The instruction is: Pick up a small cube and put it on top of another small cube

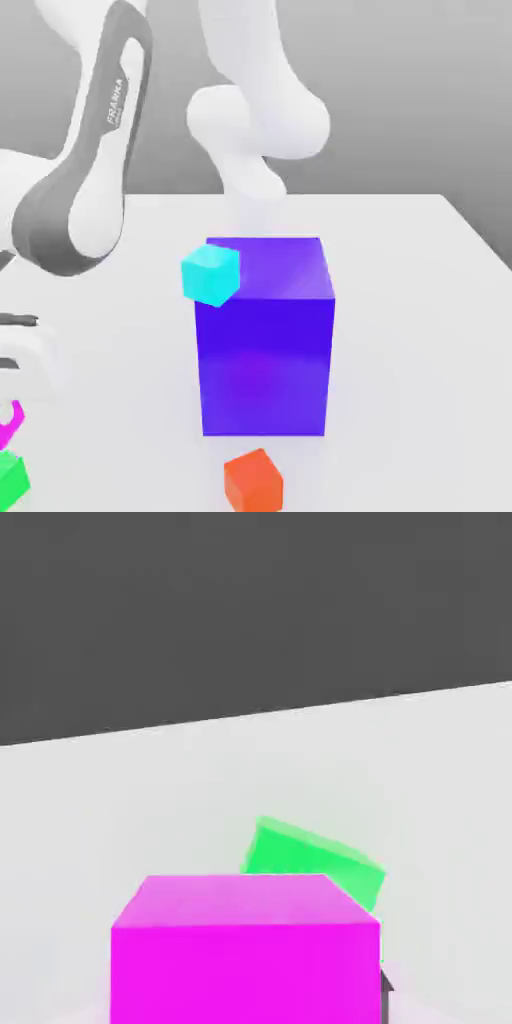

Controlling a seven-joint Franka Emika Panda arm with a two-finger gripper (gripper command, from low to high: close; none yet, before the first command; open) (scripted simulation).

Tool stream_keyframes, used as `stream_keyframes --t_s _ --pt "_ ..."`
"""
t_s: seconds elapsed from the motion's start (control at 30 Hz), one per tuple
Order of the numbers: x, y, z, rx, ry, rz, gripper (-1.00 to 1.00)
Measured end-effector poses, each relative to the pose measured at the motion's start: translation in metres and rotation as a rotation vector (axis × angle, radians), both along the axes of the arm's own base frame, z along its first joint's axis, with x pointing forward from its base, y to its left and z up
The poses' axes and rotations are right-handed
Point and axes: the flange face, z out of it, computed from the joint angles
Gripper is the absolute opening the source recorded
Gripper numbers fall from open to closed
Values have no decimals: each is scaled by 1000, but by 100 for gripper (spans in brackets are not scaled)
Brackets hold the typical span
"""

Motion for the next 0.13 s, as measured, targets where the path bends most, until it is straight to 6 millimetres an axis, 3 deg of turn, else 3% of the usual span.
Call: stream_keyframes --t_s 0.03,0.07,0.13 --pt "-1 -1 -16 0 0 -2 -100" --pt "-2 -1 -25 0 0 -3 100" --pt "-2 -1 -25 0 0 -3 100"
